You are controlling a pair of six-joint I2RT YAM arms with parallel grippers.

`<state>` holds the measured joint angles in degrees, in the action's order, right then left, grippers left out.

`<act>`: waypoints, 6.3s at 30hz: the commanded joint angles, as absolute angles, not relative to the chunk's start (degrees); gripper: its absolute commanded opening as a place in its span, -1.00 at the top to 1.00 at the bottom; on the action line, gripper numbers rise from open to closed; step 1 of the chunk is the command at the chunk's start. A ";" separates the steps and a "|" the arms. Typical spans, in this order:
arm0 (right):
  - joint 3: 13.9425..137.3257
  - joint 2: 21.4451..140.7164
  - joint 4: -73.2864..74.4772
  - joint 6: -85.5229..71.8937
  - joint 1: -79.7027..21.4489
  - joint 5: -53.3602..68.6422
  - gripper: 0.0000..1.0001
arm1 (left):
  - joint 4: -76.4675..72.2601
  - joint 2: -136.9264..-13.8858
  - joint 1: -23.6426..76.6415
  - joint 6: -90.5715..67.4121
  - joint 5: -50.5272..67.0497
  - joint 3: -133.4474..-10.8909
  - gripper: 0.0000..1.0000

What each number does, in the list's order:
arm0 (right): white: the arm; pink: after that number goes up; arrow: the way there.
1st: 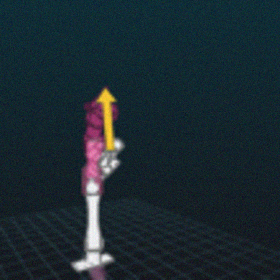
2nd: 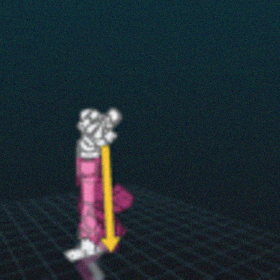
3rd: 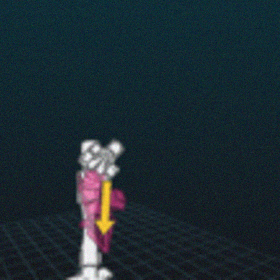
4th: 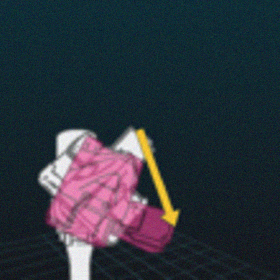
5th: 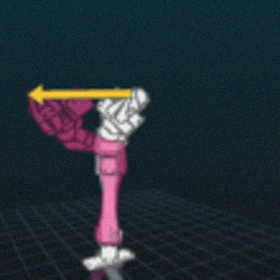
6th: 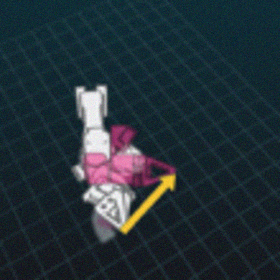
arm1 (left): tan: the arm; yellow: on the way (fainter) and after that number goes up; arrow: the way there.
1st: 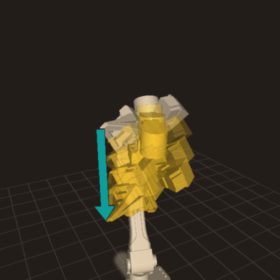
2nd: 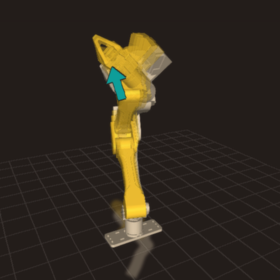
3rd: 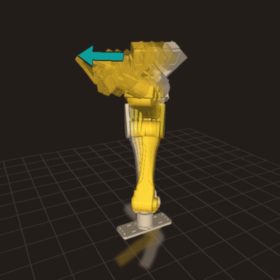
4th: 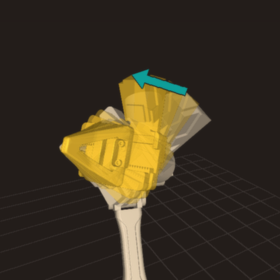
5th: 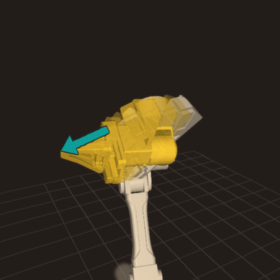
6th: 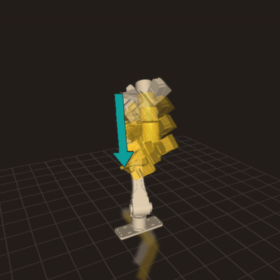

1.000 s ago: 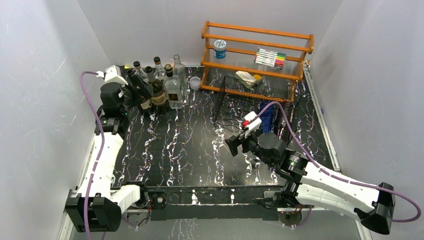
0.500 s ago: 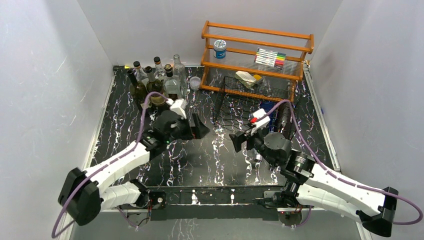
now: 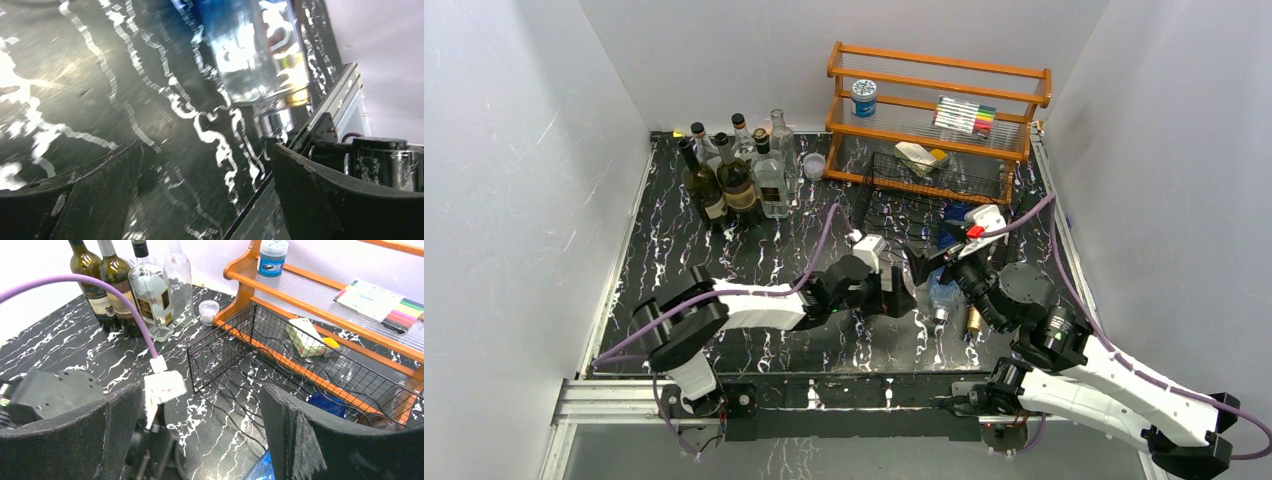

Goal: Take the wine bottle off the wine rack

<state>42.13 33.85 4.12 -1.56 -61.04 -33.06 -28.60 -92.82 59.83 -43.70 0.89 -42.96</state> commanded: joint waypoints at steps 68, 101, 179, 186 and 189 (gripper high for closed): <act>30.30 35.66 -4.16 28.52 -61.16 1.59 -0.88 | 28.53 -61.35 65.51 -57.36 -12.90 -46.45 0.96; 27.86 72.24 -44.20 45.20 -61.17 28.31 -0.47 | 49.31 -62.64 63.34 -53.40 -6.11 -64.95 0.62; 17.02 34.07 -25.57 13.18 -61.12 -18.52 -0.96 | 21.85 -85.68 19.95 -6.17 -14.33 -87.43 0.67; 16.46 33.87 -25.72 12.61 -61.16 -18.58 -0.96 | 18.74 -85.49 19.86 -1.96 -15.81 -88.86 0.69; 16.36 34.38 -26.01 12.25 -61.17 -18.51 -0.96 | 17.67 -85.50 19.86 -1.82 -15.78 -88.24 0.69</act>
